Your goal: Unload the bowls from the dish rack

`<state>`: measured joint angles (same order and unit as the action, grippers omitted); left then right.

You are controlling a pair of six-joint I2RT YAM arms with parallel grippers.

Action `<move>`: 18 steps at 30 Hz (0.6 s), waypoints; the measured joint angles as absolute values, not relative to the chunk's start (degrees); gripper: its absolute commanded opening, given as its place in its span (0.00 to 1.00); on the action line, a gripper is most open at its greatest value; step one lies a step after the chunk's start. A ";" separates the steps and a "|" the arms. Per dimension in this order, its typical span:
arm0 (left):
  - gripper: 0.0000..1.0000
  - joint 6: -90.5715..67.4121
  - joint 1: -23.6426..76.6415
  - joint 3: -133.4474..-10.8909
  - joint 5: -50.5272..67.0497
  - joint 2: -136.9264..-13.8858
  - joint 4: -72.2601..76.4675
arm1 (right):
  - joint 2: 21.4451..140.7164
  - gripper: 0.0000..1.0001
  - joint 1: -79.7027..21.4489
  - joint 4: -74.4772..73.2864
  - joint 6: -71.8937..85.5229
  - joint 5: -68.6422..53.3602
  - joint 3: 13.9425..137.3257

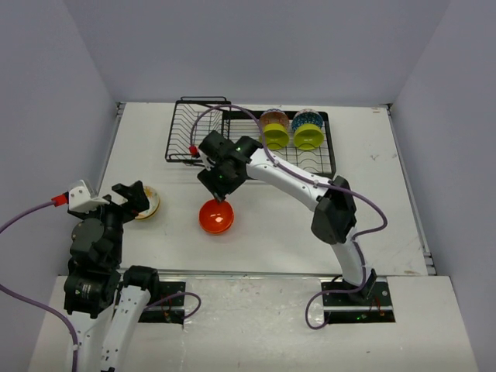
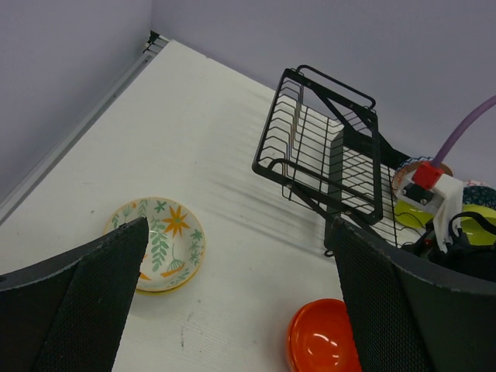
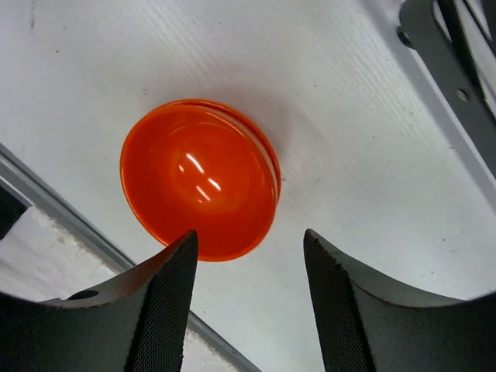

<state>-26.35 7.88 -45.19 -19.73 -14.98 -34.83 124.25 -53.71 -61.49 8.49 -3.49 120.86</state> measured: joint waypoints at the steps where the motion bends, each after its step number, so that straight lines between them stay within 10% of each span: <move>1: 1.00 -26.35 7.88 -45.19 -19.70 -14.98 -34.83 | 122.65 0.60 -53.67 -60.99 8.08 -2.55 119.22; 10: 1.00 -26.35 7.99 -45.19 -19.73 -14.98 -34.83 | 102.35 0.91 -52.93 -40.10 -14.74 23.49 87.50; 18: 1.00 -26.26 8.01 -45.19 -19.38 -15.00 -34.81 | 102.96 0.91 -40.80 -13.89 -41.34 31.90 78.48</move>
<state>-26.26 8.01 -45.19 -19.38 -15.00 -34.81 102.96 -40.80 -13.89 -41.34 31.90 78.48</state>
